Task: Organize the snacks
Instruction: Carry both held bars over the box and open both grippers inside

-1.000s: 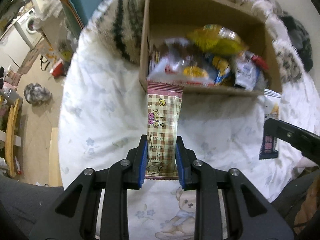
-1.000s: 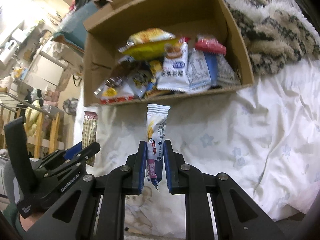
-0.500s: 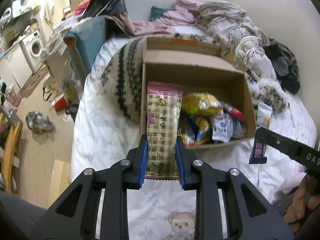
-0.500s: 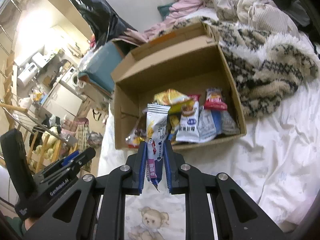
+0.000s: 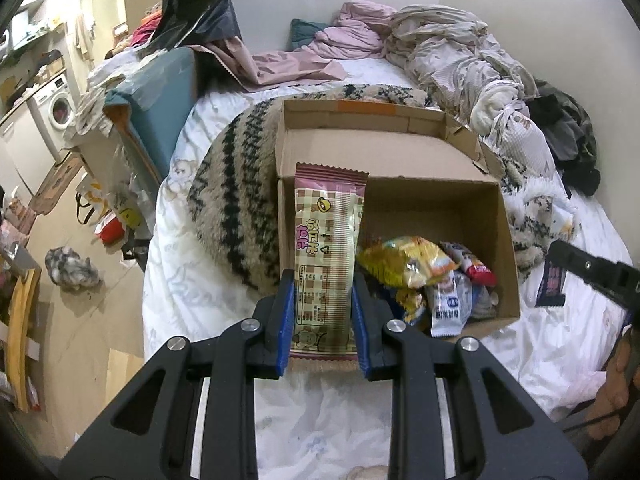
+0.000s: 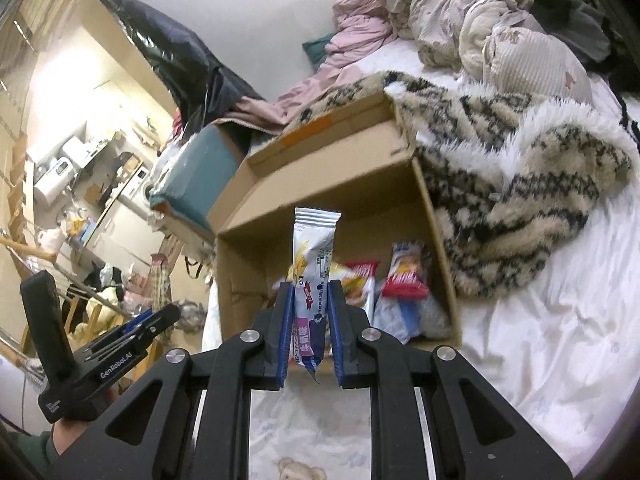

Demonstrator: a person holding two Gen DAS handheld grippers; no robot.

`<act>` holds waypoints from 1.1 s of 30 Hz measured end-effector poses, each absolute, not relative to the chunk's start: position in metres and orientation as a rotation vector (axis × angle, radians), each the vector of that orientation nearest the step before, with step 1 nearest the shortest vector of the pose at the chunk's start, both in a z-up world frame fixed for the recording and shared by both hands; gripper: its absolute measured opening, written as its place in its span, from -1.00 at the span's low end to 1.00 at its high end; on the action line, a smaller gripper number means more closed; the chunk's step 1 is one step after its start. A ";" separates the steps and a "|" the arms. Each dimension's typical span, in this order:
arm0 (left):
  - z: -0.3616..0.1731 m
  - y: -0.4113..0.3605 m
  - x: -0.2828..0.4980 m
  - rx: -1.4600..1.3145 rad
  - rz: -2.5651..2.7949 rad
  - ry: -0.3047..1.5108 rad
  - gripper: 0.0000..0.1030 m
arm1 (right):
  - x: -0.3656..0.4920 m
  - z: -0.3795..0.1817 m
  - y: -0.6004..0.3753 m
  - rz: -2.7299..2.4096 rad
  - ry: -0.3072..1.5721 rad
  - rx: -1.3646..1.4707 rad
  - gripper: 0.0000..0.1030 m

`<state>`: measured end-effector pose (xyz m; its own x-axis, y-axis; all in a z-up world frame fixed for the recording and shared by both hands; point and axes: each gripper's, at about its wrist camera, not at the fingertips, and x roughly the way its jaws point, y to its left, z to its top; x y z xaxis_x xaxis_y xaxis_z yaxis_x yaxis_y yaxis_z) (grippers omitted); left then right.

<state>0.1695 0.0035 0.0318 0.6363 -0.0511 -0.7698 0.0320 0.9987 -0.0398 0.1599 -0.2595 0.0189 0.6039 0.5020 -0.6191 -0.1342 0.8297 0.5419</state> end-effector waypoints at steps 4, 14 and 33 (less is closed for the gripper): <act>0.024 0.003 0.187 -0.002 -0.048 0.890 -0.57 | 0.183 0.017 -0.268 0.357 0.852 0.449 -0.66; -0.019 0.007 0.216 -0.063 -0.071 0.972 -0.57 | 0.212 -0.018 -0.258 0.353 0.990 0.474 -0.65; -0.041 -0.014 0.215 -0.049 -0.110 1.039 -0.25 | 0.218 -0.052 -0.240 0.325 1.121 0.414 -0.59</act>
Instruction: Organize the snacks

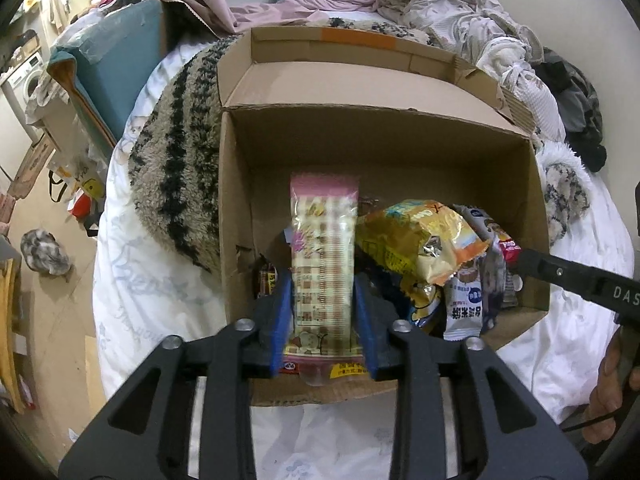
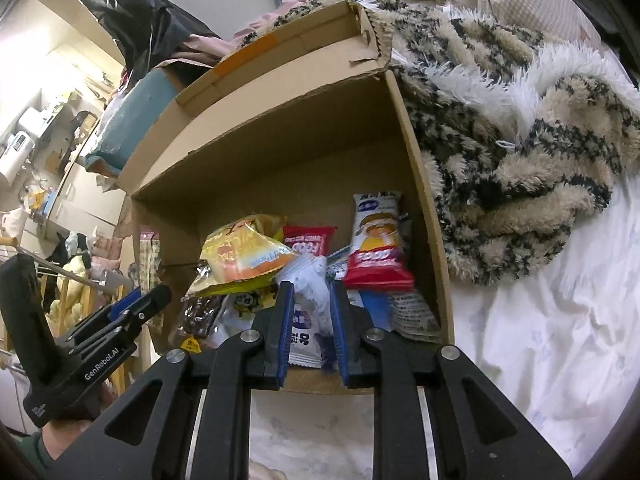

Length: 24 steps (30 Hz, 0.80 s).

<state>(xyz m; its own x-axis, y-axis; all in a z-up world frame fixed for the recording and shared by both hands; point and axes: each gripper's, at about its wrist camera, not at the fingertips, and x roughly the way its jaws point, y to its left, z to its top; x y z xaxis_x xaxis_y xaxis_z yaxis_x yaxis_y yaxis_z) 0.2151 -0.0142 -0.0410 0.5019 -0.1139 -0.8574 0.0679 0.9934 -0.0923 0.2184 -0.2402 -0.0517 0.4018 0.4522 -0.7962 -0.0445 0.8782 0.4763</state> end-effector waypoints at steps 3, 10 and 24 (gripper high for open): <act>-0.036 -0.015 0.209 -0.058 -0.120 1.013 0.19 | 0.218 -0.049 -0.243 0.316 1.105 0.419 -0.58; -0.019 -0.012 0.193 -0.050 -0.118 0.955 0.39 | 0.214 -0.036 -0.247 0.334 1.063 0.446 -0.58; 0.028 0.009 0.131 -0.051 -0.045 0.828 0.39 | 0.149 0.028 -0.233 0.336 0.893 0.328 0.42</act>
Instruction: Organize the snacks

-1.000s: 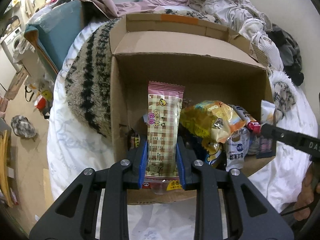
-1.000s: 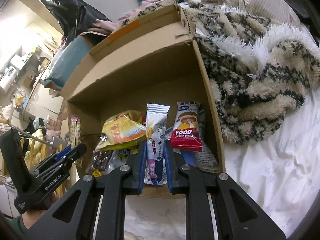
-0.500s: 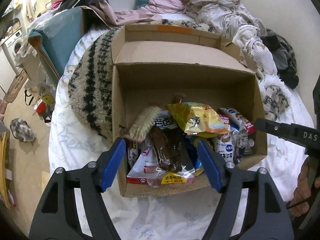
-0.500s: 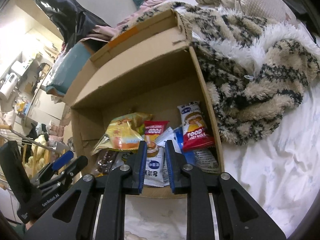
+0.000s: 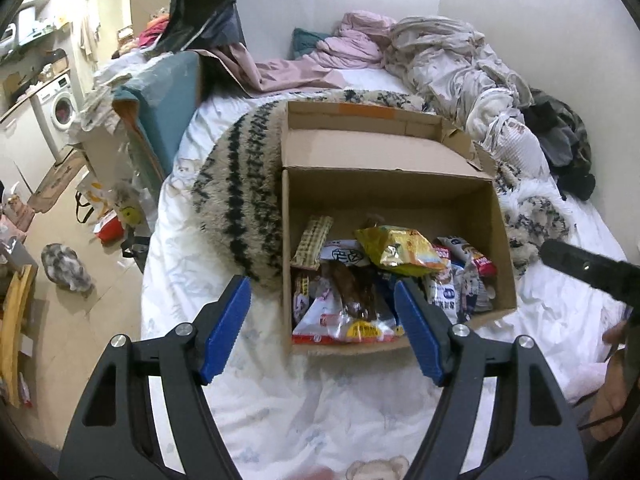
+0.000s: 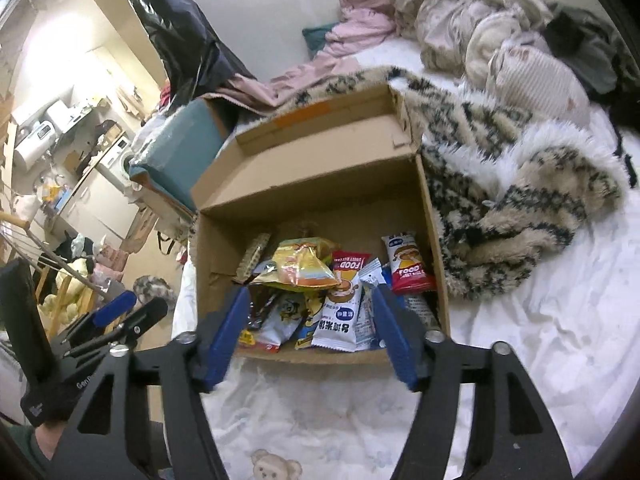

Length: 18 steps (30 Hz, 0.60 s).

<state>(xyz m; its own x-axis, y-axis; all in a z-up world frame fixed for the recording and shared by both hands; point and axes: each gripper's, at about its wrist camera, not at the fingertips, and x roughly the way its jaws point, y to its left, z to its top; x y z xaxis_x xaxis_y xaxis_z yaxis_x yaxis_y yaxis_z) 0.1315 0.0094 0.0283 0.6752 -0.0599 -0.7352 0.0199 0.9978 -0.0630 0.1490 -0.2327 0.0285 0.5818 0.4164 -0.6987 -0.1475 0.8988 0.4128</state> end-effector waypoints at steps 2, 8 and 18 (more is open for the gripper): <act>0.031 0.011 0.119 -0.059 -0.033 0.823 0.39 | 0.138 0.036 -0.231 0.332 0.876 0.318 0.65; 0.030 0.015 0.086 -0.081 -0.022 0.830 0.55 | 0.096 0.034 -0.236 0.280 0.838 0.302 1.00; 0.027 0.015 0.055 -0.075 0.002 0.767 0.99 | 0.056 0.022 -0.230 0.200 0.742 0.250 1.00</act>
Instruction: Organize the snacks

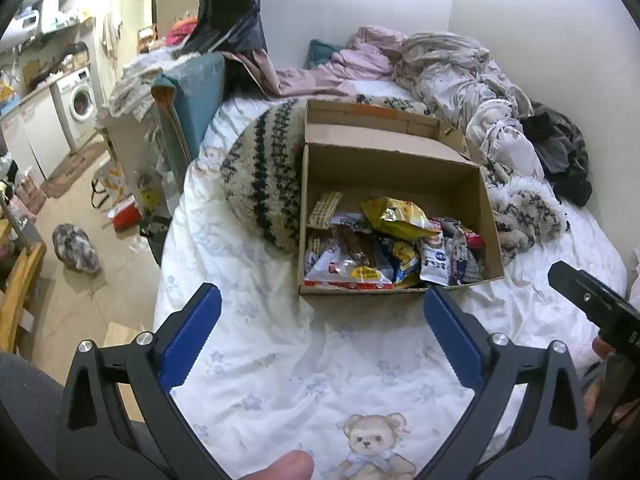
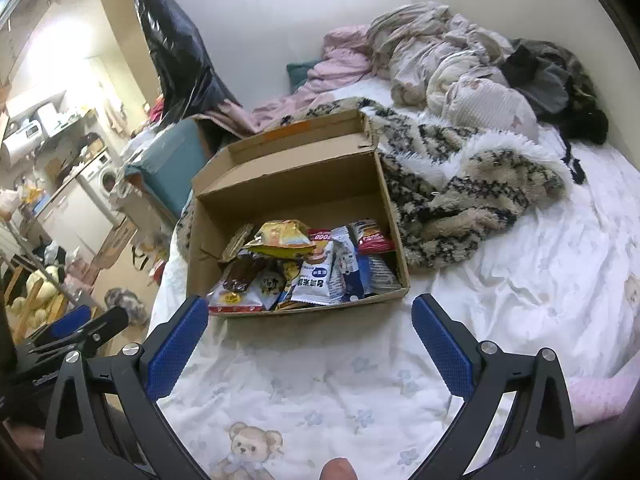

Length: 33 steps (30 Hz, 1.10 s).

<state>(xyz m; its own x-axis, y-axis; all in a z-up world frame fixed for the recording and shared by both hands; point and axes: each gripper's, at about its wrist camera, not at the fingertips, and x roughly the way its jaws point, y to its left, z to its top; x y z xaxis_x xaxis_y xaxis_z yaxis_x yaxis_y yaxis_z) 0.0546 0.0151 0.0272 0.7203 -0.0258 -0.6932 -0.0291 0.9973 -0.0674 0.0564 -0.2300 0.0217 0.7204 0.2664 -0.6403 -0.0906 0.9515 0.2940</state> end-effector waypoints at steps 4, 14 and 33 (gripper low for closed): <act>0.024 0.012 0.050 -0.040 -0.004 0.655 0.99 | 0.053 0.022 -0.220 0.177 0.685 0.162 1.00; 0.020 0.003 0.058 -0.065 -0.045 0.702 0.99 | 0.057 0.018 -0.208 0.150 0.672 0.106 1.00; 0.018 0.003 0.060 -0.050 -0.033 0.702 0.99 | 0.064 0.012 -0.206 0.132 0.691 0.096 1.00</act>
<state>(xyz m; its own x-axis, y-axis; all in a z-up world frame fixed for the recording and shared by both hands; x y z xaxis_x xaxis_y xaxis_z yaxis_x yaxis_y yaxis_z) 0.0601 0.0031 0.0185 0.7630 -0.0476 -0.6446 0.0138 0.9983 -0.0573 0.0643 -0.2057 0.0120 0.7630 0.1528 -0.6281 -0.0895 0.9873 0.1314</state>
